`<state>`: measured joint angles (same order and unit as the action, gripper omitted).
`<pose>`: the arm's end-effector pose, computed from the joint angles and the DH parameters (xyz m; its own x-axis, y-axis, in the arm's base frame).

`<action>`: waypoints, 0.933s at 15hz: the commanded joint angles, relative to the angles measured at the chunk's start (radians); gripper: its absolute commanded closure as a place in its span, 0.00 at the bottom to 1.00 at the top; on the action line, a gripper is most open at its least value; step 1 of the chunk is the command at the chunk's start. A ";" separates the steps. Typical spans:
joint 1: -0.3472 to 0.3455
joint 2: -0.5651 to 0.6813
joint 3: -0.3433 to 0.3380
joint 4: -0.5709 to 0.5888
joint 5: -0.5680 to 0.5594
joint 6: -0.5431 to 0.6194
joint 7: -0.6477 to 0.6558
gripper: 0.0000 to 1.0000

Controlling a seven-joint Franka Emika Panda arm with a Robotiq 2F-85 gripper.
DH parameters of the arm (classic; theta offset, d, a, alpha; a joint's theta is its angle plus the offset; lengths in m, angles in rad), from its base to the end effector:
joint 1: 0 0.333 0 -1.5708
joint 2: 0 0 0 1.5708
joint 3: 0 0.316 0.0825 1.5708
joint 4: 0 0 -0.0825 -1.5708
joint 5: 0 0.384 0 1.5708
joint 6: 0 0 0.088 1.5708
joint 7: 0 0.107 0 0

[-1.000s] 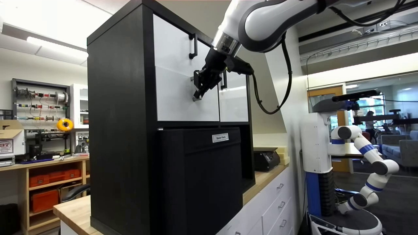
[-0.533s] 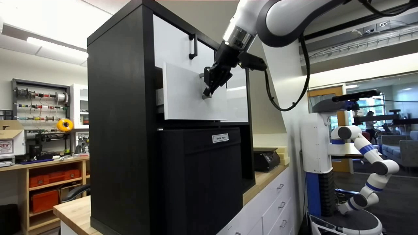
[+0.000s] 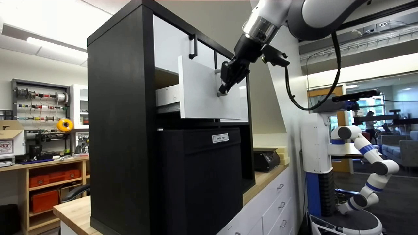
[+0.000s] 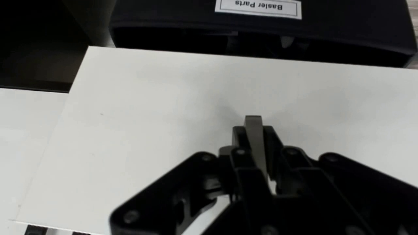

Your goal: Open the bottom drawer of the cabinet

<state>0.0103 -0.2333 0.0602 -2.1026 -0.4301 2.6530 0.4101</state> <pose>0.5334 0.0521 0.6090 0.6765 0.0321 0.7358 -0.0927 -0.9874 0.1284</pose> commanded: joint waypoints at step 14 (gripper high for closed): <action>-0.144 -0.293 0.161 -0.352 0.059 0.010 0.090 0.95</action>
<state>-0.1038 -0.4783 0.1829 -2.3401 -0.4015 2.6662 0.4509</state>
